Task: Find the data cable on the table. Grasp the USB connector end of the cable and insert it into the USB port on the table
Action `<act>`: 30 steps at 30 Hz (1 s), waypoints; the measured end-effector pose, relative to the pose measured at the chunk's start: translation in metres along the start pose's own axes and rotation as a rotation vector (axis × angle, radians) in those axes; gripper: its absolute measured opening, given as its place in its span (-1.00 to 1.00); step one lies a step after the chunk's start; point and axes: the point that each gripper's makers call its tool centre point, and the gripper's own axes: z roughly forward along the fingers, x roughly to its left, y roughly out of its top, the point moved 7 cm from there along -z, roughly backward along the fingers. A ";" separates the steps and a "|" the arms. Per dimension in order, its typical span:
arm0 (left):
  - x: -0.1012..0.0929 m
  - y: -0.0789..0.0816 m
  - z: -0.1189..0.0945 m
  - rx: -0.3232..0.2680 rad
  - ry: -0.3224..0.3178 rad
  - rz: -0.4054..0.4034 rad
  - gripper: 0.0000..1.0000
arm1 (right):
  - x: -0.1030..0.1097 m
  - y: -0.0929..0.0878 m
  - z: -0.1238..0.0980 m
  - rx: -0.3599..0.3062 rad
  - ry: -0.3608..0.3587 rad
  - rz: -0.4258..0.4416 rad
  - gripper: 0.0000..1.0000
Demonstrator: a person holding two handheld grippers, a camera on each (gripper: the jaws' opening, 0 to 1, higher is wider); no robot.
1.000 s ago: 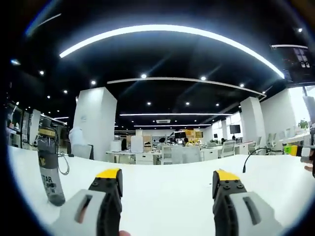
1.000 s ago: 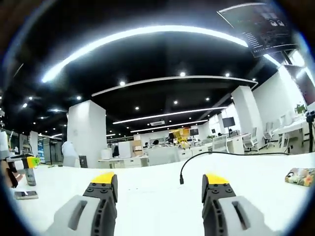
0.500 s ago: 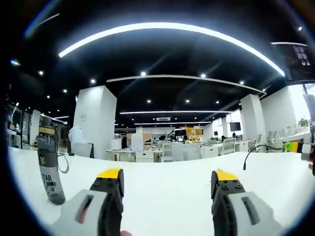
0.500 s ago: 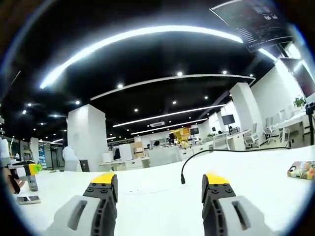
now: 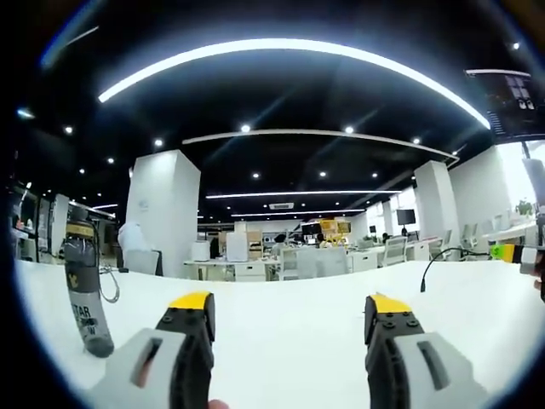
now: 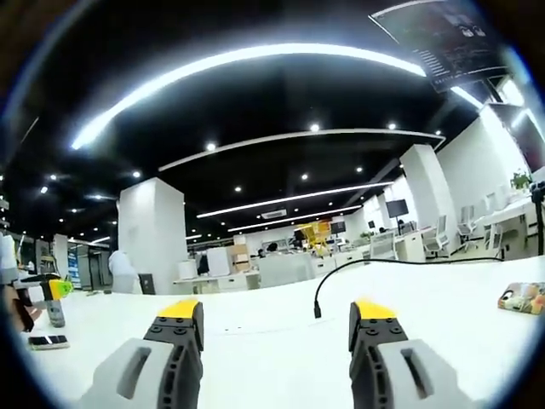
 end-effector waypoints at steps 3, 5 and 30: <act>0.000 -0.001 0.000 0.001 0.001 -0.004 0.43 | 0.000 0.001 -0.001 -0.005 0.001 0.003 0.40; -0.001 -0.001 0.000 0.001 0.000 0.001 0.43 | 0.000 0.002 -0.002 -0.010 0.001 0.000 0.40; -0.002 0.000 -0.002 -0.002 -0.012 0.011 0.42 | 0.003 0.001 -0.002 -0.010 0.013 0.005 0.40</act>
